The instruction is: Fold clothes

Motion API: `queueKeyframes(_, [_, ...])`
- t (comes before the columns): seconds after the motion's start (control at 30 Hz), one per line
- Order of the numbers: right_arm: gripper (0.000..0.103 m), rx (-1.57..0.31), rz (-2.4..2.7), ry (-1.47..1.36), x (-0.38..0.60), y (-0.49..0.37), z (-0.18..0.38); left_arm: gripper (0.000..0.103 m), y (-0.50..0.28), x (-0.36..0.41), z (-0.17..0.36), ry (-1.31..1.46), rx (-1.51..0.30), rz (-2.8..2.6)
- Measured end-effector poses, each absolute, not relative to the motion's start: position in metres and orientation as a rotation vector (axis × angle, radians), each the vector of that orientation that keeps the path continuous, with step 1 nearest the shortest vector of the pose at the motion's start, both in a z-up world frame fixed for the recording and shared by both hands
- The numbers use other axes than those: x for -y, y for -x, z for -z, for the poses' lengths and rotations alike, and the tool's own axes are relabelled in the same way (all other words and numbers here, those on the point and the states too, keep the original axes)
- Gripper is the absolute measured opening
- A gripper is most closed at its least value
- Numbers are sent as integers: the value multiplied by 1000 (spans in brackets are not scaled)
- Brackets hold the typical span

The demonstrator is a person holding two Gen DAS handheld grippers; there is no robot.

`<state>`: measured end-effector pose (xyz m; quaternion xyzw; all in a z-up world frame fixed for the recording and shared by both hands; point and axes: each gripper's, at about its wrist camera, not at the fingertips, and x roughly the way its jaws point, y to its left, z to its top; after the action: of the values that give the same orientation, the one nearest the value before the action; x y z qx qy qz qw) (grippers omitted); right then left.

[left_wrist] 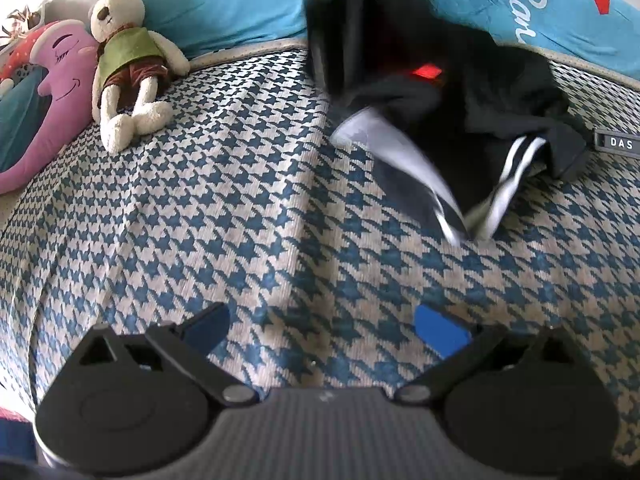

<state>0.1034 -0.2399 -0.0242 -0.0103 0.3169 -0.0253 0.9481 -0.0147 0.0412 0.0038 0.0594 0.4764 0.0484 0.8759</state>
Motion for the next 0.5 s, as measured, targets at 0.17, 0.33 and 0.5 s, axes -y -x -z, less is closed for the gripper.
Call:
queueKeyframes(0.17, [103, -645, 51, 21, 240, -102, 24, 103, 15, -40, -4, -122, -993, -111])
queueKeyframes(0.33, [103, -645, 52, 21, 240, -103, 24, 103, 16, -35, -7, -126, -986, -116])
queueKeyframes(0.5, [103, -645, 52, 21, 240, -103, 24, 103, 18, -32, -12, -123, -971, -113])
